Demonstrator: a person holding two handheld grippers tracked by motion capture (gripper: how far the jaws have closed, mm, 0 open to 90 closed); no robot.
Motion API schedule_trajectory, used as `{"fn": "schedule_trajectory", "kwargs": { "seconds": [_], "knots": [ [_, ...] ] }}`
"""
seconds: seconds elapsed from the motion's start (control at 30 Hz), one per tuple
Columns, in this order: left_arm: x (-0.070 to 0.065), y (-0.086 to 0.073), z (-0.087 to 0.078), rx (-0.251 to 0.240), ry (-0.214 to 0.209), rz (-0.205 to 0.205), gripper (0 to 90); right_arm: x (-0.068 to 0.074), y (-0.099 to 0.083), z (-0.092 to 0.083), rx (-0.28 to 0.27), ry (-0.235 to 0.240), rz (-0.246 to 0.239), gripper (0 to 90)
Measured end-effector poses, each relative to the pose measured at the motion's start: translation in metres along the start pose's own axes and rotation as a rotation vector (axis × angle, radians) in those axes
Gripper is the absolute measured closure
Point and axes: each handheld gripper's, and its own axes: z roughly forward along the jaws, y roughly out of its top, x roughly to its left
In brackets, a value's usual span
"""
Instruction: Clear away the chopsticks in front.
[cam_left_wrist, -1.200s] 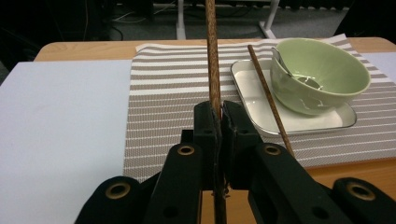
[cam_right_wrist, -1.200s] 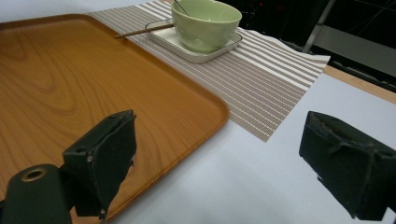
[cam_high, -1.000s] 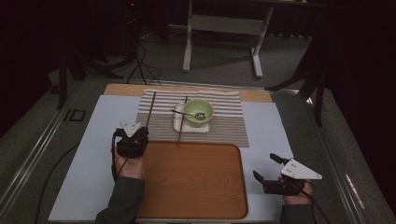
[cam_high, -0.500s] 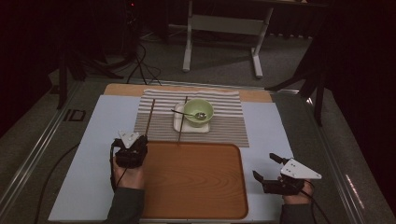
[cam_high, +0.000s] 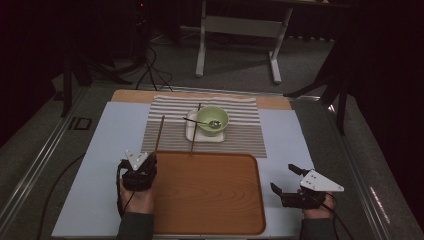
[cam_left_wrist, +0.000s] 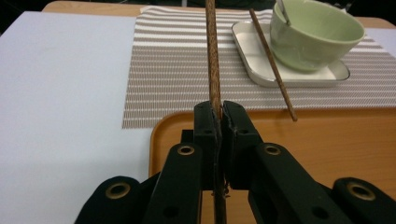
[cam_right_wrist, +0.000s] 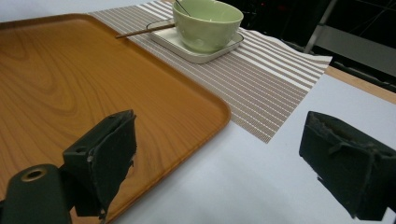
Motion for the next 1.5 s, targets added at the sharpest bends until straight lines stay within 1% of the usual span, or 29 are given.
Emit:
{"fn": "schedule_trajectory", "kwargs": {
  "seconds": [0.03, 0.13, 0.27, 0.37, 0.43, 0.6, 0.63, 0.7, 0.77, 0.8, 0.9, 0.97, 1.03, 1.1, 1.23, 1.33, 1.5],
  "knots": [
    [0.0, -0.001, 0.0, 0.005, 0.0, 0.001, 86.0, 0.0, 0.0, 0.0, 0.0, -0.001, 0.001, 10.6],
    [0.002, -0.004, -0.001, 0.009, -0.01, -0.026, 86.0, 0.0, 0.0, 0.0, 0.001, 0.0, 0.0, 10.6],
    [0.002, -0.011, -0.001, 0.026, -0.004, -0.025, 86.0, -0.001, 0.0, -0.001, -0.002, -0.002, 0.002, 10.6],
    [0.002, -0.015, -0.001, 0.031, -0.002, -0.032, 86.0, -0.001, 0.0, -0.001, -0.001, -0.003, 0.002, 10.6],
    [0.003, -0.02, -0.002, 0.039, -0.01, -0.052, 86.0, -0.001, 0.0, -0.001, -0.001, -0.003, 0.001, 10.6],
    [0.0, -0.03, -0.003, 0.049, -0.013, -0.067, 86.0, -0.002, 0.0, -0.001, -0.003, -0.006, 0.002, 10.6],
    [0.001, -0.033, -0.003, 0.057, -0.014, -0.065, 86.0, -0.002, 0.0, -0.001, -0.004, -0.006, 0.002, 10.6],
    [0.003, -0.038, -0.005, 0.066, -0.007, -0.073, 86.0, -0.001, 0.0, 0.0, -0.001, -0.004, 0.001, 10.6],
    [0.003, -0.038, -0.005, 0.066, -0.007, -0.073, 85.9, -0.001, 0.0, 0.0, -0.001, -0.004, 0.0, 10.6],
    [0.006, -0.043, -0.008, 0.071, 0.004, -0.08, 86.0, -0.001, 0.0, 0.0, 0.001, -0.004, 0.0, 10.6],
    [0.008, -0.046, -0.011, 0.07, 0.011, -0.088, 86.0, -0.001, 0.0, 0.0, 0.0, -0.004, 0.0, 10.6],
    [0.006, -0.049, -0.013, 0.066, 0.025, -0.08, 86.0, -0.001, 0.0, 0.0, 0.0, -0.005, 0.0, 10.6],
    [0.006, -0.051, -0.013, 0.069, 0.026, -0.083, 85.9, -0.001, 0.0, 0.0, 0.001, -0.004, 0.0, 10.6],
    [0.005, -0.052, -0.015, 0.071, 0.034, -0.076, 86.0, -0.001, 0.0, 0.0, 0.001, -0.004, 0.001, 10.6],
    [0.005, -0.054, -0.018, 0.067, 0.048, -0.077, 85.9, -0.002, 0.0, 0.0, 0.0, -0.003, 0.002, 10.6],
    [0.004, -0.056, -0.02, 0.07, 0.052, -0.078, 85.9, -0.001, 0.0, 0.001, 0.001, -0.001, 0.002, 10.6],
    [0.004, -0.06, -0.023, 0.081, 0.045, -0.08, 85.8, -0.001, 0.0, 0.0, 0.0, -0.002, 0.002, 10.6]
  ]
}}
